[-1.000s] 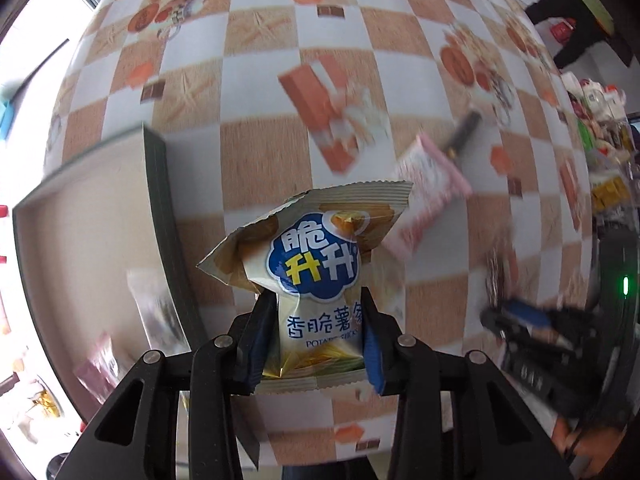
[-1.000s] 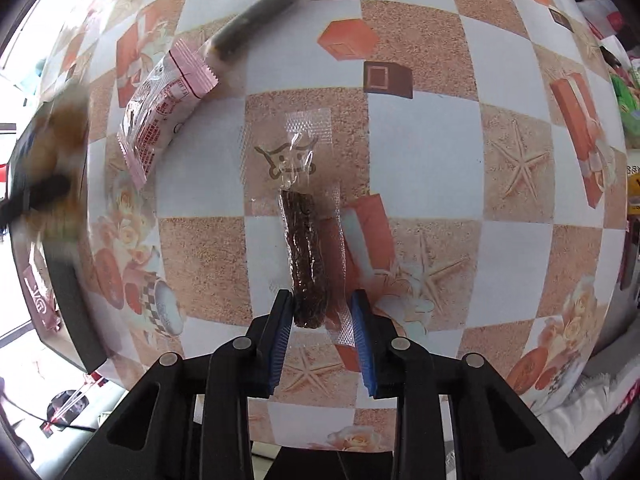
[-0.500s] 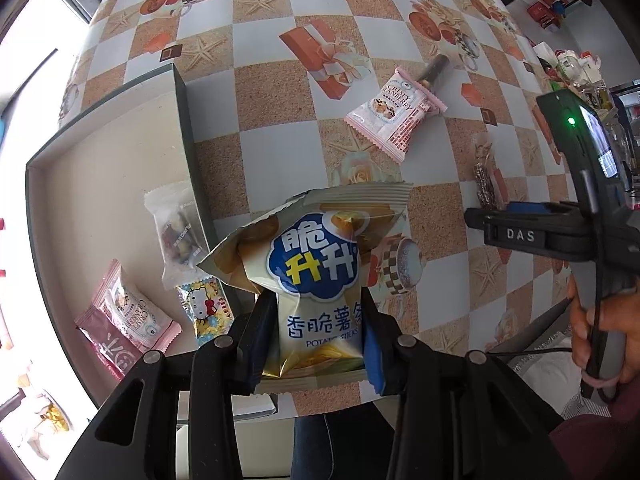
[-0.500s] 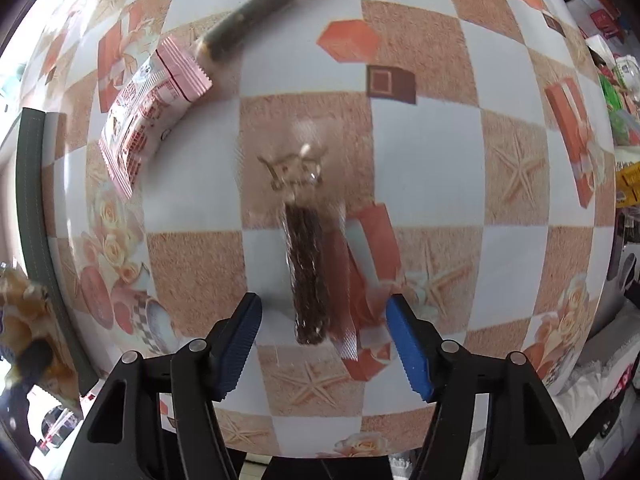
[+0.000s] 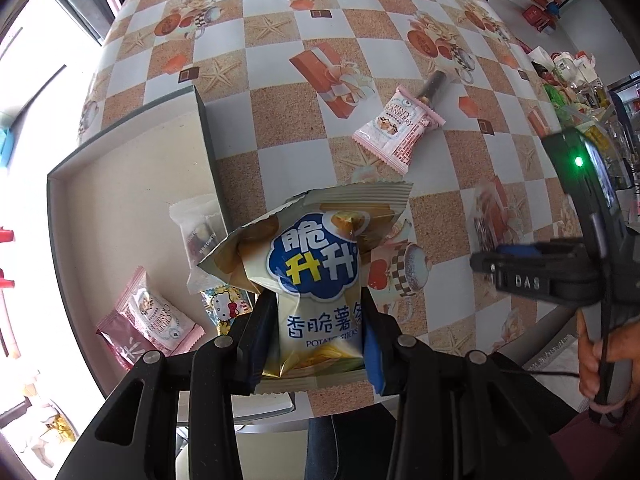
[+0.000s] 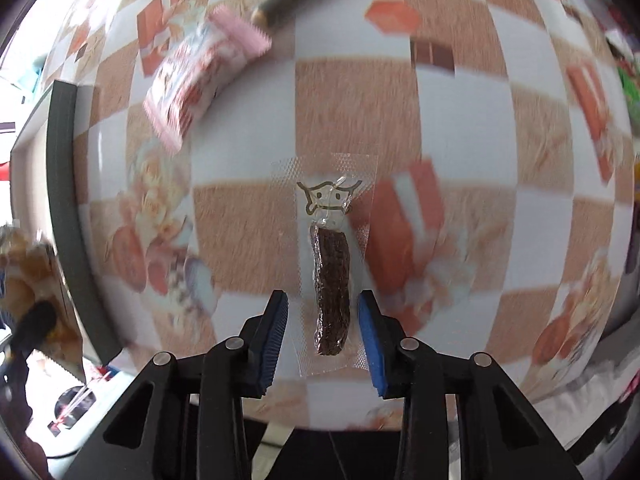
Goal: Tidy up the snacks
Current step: 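Carry the chip bag and jerky stick over the gray box with both tools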
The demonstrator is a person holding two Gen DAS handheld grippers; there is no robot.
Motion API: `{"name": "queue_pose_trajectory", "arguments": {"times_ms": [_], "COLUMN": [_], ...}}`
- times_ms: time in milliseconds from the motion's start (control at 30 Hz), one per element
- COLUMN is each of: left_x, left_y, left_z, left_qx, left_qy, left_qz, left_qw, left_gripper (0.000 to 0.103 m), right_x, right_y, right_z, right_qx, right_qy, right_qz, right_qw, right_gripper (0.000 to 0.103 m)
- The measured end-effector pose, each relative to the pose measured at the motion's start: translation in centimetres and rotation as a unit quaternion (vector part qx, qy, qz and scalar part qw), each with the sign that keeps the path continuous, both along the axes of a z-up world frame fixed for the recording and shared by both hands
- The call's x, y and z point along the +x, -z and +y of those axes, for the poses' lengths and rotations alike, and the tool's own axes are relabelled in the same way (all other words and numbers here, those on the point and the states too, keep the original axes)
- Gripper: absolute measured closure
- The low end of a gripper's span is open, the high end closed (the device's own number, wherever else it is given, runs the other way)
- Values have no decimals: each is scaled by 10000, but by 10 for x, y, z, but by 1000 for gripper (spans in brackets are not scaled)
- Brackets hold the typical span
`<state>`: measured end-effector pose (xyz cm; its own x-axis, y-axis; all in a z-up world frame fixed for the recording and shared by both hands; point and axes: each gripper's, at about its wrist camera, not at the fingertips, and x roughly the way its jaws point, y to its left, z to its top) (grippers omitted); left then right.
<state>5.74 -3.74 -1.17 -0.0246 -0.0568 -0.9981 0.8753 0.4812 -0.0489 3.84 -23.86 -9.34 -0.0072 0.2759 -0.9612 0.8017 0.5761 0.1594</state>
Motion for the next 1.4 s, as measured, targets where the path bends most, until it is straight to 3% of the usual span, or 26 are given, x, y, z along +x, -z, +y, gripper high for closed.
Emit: {"name": "queue_pose_trajectory", "arguments": {"times_ms": [567,833,1067,1400], "left_x": [18,31,43,63], "left_y": [-16,-21,-24,-28], "left_z": [16,28,39,61], "left_qx": [-306,-387,-456,-520], "left_qy": [-338,-541,-699,-984], "left_qz": [-136,-183,-234,-300], "left_qw": [9989,9976,9962,9933], "left_gripper": [60,60,60,60], "right_x": [69,60,65,109], "right_y": [-62,-92,-94,-101], "right_z": [18,20,40,74], "right_qx": [-399,-532,-621,-720], "right_qy": [-422,-580,-748,-1052], "right_qz": [-265,-355,-416,-495], "right_qw": [9980,9963,9944,9906], "right_gripper": [65,65,65,65]}}
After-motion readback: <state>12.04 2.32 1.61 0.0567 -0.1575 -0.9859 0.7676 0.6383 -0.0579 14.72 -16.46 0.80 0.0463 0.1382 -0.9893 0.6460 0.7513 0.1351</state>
